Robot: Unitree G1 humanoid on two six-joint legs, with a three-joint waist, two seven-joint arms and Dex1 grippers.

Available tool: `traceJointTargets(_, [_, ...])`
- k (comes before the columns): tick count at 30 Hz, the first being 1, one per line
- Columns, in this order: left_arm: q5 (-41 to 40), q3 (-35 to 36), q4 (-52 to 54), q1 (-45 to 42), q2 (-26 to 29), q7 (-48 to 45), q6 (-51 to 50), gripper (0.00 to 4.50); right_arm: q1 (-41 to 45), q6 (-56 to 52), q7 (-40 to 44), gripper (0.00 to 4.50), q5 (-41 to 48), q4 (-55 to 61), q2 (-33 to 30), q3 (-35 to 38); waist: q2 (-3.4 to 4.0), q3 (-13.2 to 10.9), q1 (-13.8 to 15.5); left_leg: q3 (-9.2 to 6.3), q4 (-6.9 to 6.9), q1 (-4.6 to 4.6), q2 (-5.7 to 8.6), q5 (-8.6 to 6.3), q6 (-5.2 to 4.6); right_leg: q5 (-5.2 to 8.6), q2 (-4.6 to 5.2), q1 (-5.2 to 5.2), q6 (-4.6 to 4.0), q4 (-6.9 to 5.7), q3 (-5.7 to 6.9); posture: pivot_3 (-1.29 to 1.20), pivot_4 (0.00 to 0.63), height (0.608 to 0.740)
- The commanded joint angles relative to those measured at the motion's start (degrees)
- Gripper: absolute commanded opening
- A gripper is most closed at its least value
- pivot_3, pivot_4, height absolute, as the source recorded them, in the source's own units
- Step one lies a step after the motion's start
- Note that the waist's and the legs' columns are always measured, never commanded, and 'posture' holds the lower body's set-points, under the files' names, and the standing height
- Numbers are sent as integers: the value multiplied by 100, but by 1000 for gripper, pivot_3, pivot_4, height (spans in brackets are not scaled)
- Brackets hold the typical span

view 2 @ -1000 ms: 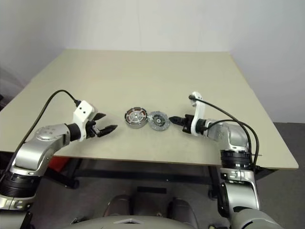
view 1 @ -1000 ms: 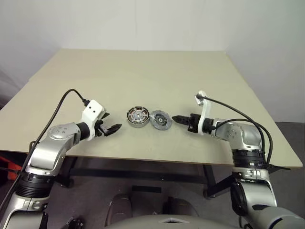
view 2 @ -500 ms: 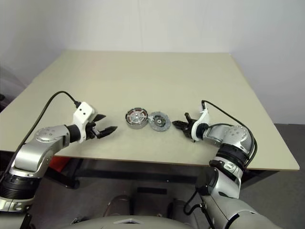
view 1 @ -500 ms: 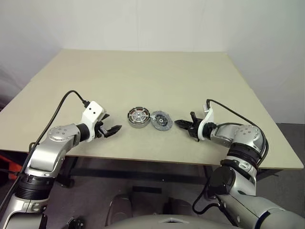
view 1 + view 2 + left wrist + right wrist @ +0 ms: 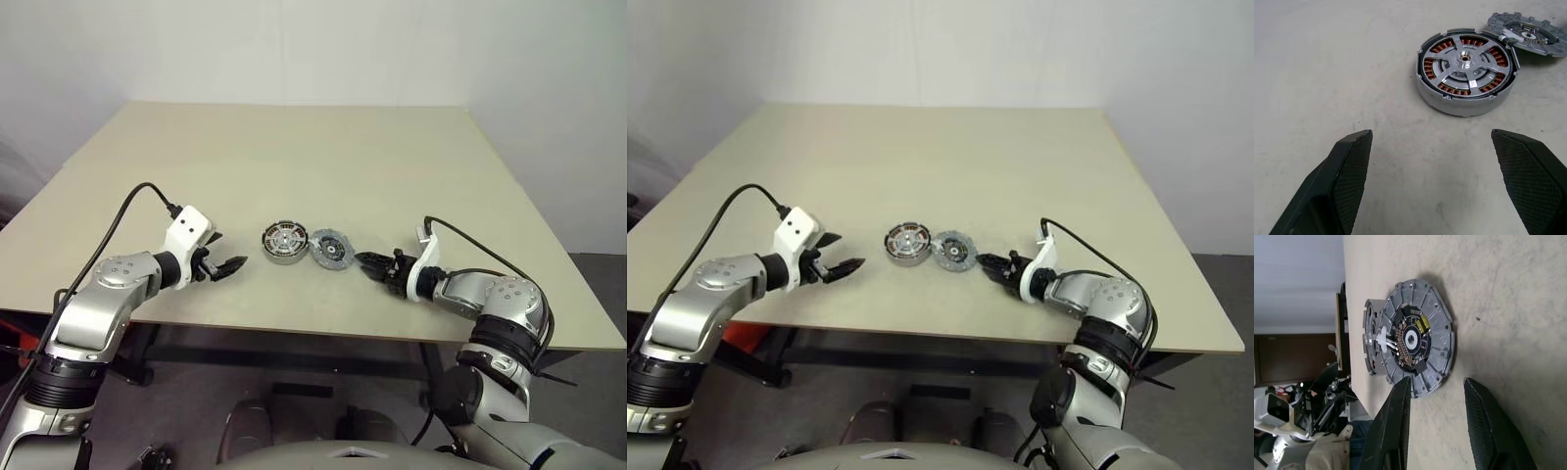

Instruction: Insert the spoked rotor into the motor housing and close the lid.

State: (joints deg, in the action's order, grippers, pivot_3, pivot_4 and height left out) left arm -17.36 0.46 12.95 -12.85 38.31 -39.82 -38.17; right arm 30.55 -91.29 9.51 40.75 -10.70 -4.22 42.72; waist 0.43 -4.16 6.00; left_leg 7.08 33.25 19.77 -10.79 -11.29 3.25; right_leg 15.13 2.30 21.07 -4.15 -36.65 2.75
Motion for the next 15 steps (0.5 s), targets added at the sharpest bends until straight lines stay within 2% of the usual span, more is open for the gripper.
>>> traceJointTargets(1, [49,54,118,-96,93,-30,94,4102,-141,-121,-299,1929,273,111,98,-227,0,0,-8,0,-1,1,0,0,0,0,0,0,0,0,0,0,0,740])
traceJointTargets(5, [58,66,108,-119,108,-41,84,4102,-57,-121,-442,1929,436,42,178,-222,0,0,-26,1,-3,-1,-1,1,3,1,-1,1,-1,1,0,0,0,740])
traceJointTargets(10, [73,79,129,-110,117,-37,75,4102,276,-33,-435,1929,182,-279,294,-131,0,0,-48,0,-7,-1,-2,12,20,2,-2,5,0,-2,0,0,0,740])
traceJointTargets(15, [78,123,173,-82,125,-13,57,4102,511,590,-283,1929,14,-808,329,-335,0,0,-44,0,-11,0,-2,19,32,2,-2,8,0,-5,0,0,0,740])
